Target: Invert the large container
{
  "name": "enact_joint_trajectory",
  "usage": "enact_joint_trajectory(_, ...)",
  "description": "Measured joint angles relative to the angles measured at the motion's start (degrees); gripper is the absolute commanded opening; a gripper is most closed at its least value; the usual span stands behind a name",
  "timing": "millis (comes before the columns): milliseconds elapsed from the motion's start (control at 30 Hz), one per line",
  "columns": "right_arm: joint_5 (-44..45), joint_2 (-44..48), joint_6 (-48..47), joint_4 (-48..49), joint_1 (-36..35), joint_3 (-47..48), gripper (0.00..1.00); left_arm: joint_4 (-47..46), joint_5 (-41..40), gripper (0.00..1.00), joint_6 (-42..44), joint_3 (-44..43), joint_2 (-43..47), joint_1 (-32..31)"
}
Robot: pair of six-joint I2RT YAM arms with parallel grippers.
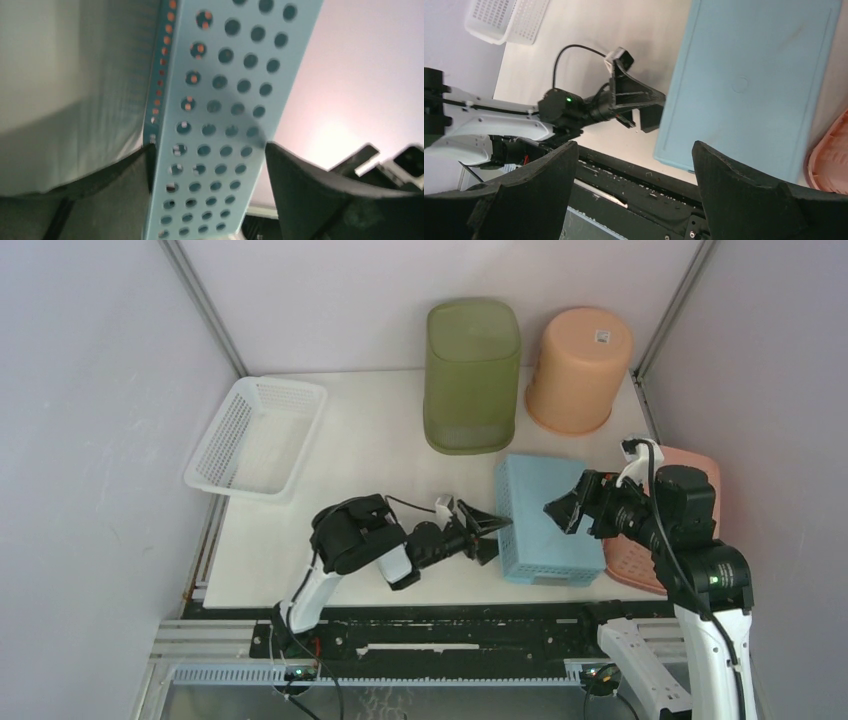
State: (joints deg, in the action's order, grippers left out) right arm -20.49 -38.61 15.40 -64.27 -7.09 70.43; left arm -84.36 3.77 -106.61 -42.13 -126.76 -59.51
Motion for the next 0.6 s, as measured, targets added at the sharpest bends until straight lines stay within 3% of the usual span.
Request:
enact_joint_trajectory(200, -2.23, -0.22, 0.35, 2.23, 0.0, -3.69, 0.92, 5.79, 5.35, 0.9, 7.02, 9.99, 8.02, 4.98)
enact_joint_trajectory(333, -3.72, -0.5, 0.72, 4.83, -0.07, -5.44, 0.91, 29.55, 6.03, 0.92, 17.97, 8.74, 18.05, 6.27)
enact_joint_trajectory(600, -4.66, -1.68, 1.7, 8.76, -1.97, -11.17, 0.92, 79.82, -3.17, 0.98, 43.15, -11.45, 27.98, 5.79)
